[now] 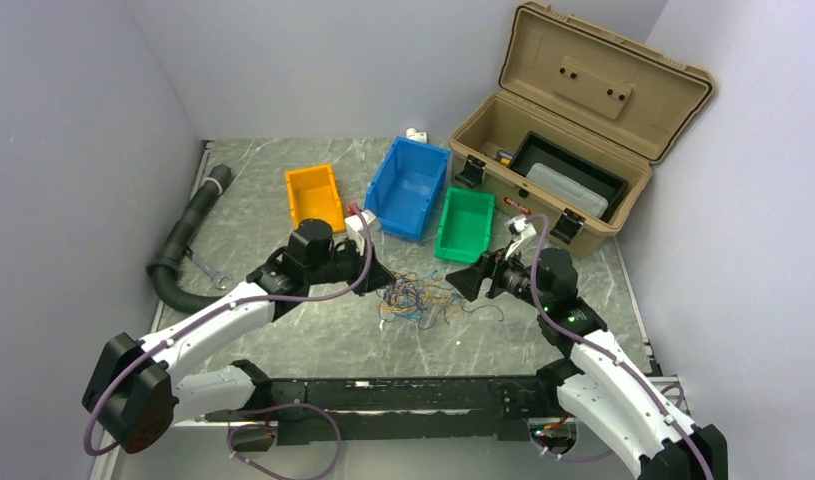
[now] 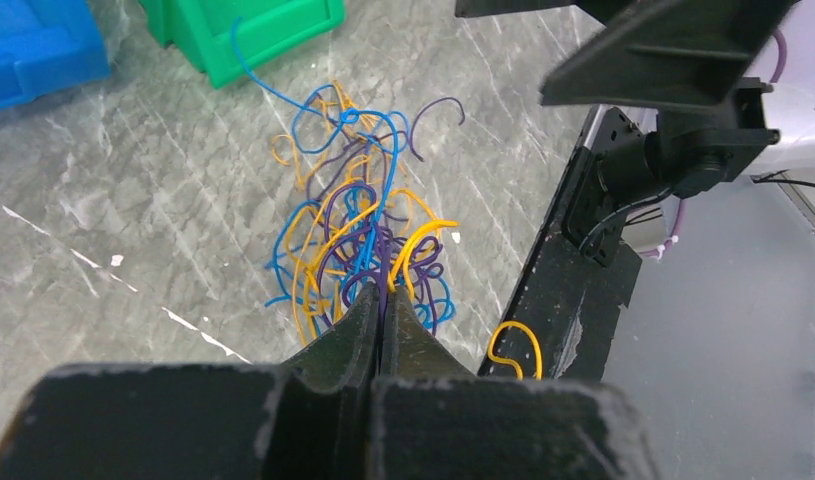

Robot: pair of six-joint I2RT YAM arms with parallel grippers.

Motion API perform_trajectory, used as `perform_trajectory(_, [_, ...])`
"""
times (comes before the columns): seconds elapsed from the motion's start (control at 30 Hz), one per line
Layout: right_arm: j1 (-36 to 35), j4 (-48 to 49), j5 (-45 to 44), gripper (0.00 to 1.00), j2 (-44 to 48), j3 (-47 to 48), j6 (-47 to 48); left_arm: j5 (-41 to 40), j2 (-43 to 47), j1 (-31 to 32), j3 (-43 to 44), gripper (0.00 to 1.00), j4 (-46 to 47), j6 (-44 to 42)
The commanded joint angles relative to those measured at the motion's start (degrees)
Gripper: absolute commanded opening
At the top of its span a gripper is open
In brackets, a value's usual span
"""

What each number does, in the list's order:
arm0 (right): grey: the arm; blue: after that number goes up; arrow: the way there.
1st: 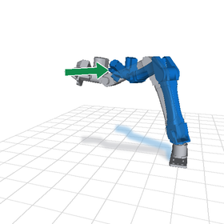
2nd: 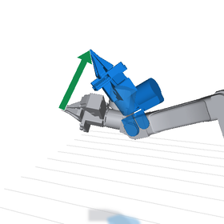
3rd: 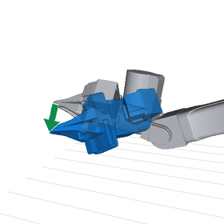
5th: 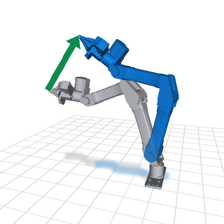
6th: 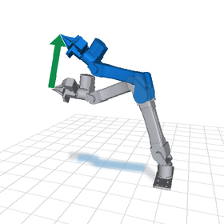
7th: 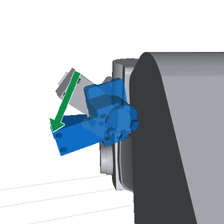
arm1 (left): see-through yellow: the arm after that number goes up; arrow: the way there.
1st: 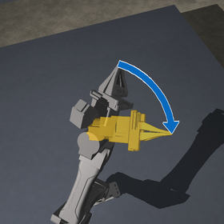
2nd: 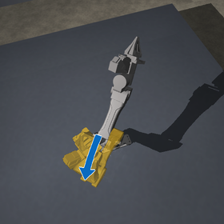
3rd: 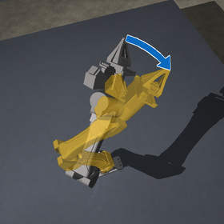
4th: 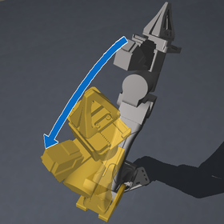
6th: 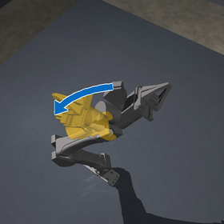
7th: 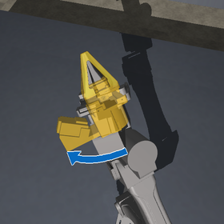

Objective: Untangle the cables
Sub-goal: Untie the cable.

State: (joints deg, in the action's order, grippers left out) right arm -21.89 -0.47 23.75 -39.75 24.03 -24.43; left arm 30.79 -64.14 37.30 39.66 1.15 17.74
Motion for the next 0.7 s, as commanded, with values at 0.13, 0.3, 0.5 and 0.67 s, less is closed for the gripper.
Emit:
perform_trajectory(0.13, [-5.82, 12.26, 5.09, 0.91, -9.45, 0.77, 1.79, -2.37, -7.11, -0.90, 2.29, 0.00, 1.41, 1.05])
perform_trajectory(0.3, [-16.31, 11.93, -8.75, 0.88, -19.86, 4.29, 2.49, -6.07, -9.66, -1.16, 1.08, 0.00, 2.78, 1.34])
perform_trajectory(0.5, [-19.00, 20.40, -11.86, 0.81, -28.52, 4.10, 0.36, -6.16, -10.16, -1.44, 0.64, 0.00, 3.14, 1.11])
perform_trajectory(0.67, [-20.22, 23.66, -11.00, 0.66, -34.19, 6.06, 0.39, -6.44, -9.44, -1.60, 0.85, 0.00, 2.46, 0.51])
